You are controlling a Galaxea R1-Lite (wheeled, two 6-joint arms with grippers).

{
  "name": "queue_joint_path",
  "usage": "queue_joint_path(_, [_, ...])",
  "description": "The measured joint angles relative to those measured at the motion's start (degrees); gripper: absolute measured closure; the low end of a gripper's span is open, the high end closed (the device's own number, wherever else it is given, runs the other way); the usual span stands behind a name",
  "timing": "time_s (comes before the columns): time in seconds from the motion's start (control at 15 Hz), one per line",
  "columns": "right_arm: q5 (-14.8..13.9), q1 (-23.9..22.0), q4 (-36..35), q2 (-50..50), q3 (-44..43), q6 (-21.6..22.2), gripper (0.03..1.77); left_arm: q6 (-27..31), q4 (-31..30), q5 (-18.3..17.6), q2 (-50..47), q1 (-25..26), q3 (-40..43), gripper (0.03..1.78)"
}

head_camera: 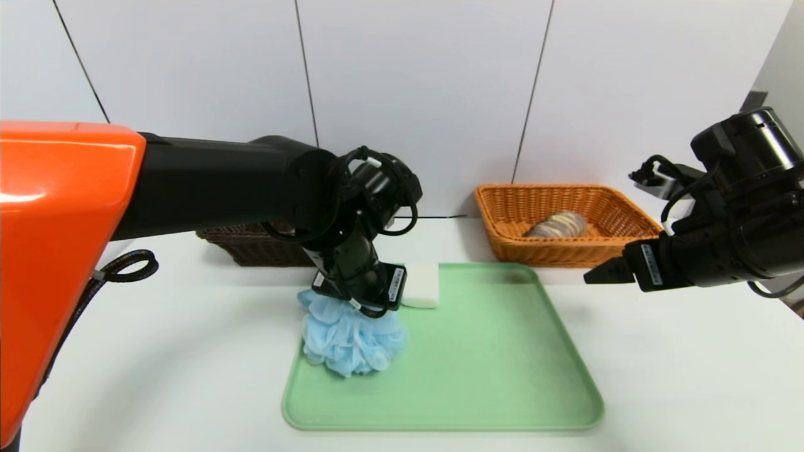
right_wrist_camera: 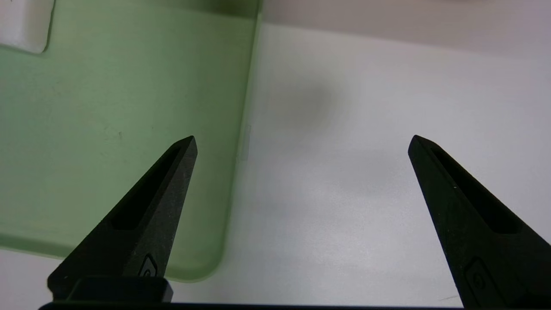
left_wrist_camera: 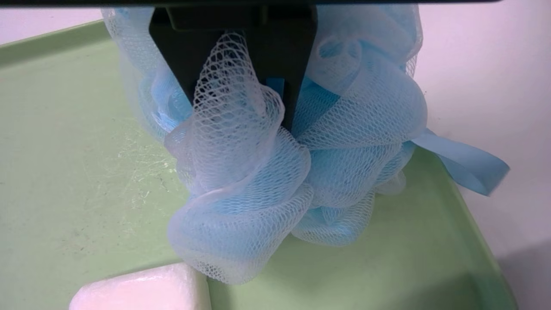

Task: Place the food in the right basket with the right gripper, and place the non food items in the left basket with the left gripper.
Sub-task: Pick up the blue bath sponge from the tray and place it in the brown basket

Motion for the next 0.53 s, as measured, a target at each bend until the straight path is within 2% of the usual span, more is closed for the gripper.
queue_joint_path(0.53, [-0.29, 0.04, 0.02, -0.01, 0.02, 0.30, 0.10, 0.13, 1.55, -0.09, -2.89, -0.02, -2.68, 1.67])
